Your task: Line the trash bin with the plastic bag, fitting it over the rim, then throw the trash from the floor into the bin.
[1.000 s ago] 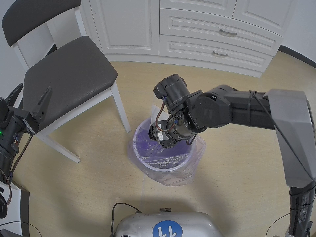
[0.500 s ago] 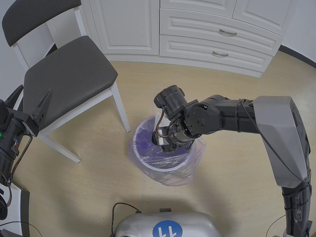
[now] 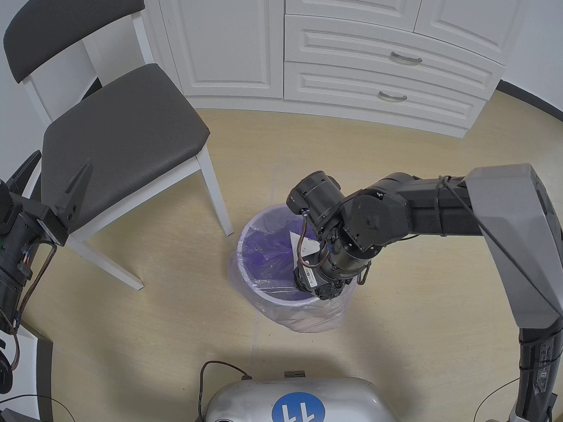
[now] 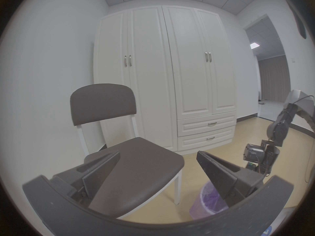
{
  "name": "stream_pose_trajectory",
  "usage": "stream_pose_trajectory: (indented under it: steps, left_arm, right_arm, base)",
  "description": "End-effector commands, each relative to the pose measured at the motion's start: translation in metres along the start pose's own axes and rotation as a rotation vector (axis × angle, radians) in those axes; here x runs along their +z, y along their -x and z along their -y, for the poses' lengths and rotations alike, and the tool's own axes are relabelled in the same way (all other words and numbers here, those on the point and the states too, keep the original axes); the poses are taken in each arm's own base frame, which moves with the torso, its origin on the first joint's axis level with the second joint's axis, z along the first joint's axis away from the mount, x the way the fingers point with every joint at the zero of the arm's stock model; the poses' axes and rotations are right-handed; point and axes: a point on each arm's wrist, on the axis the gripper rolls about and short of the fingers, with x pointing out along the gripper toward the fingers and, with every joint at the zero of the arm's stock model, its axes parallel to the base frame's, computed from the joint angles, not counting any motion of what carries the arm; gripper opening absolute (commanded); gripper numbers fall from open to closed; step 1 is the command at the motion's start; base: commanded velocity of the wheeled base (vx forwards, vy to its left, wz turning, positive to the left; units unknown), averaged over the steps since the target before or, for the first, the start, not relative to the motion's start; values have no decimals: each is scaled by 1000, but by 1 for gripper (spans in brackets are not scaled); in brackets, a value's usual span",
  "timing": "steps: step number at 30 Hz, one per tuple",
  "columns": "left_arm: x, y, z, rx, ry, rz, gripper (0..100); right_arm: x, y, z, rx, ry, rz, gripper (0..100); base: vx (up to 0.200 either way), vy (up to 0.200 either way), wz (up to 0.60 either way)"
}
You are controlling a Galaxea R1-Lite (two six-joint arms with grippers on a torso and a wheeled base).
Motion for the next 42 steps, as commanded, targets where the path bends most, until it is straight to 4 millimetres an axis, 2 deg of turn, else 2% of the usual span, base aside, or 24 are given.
stream_pose_trajectory:
  steps: [1,5,7,11,20,25,27,30,35,42]
  left_arm:
    - [1,6,0,-39,-1,13,100]
    - [1,7,1,-56,-3,14,100]
    - [1,7,1,-56,-2,14,100]
    - [0,6,1,-55,-2,9,100]
    - [0,6,0,-53,-3,12,100]
    - [1,7,0,-53,-3,15,100]
    - [1,7,0,-53,-3,15,100]
    - [1,7,0,-52,-4,16,100]
    - [2,8,0,-50,-15,19,100]
    - [0,6,-1,-48,-30,10,100]
  right_arm:
    - [1,19,5,9,1,28,0]
    - [11,20,2,29,-27,85,0]
    - [13,15,-1,35,-34,100,0]
    - [14,-16,-11,41,-48,140,0]
    - [9,-48,-18,43,-57,150,0]
    - [0,-44,-12,25,-37,96,0]
    - [-8,-29,-7,19,-3,46,0]
    - [-16,-23,-9,34,27,10,0]
    - [-9,-26,-12,43,10,44,0]
    - [6,-41,-19,58,-28,127,0]
  base:
    - [0,0,0]
    - [0,0,0]
    - [0,0,0]
    - [0,0,0]
    - [0,0,0]
    - [0,0,0]
    - [0,0,0]
    - [0,0,0]
    - [0,0,0]
    - [0,0,0]
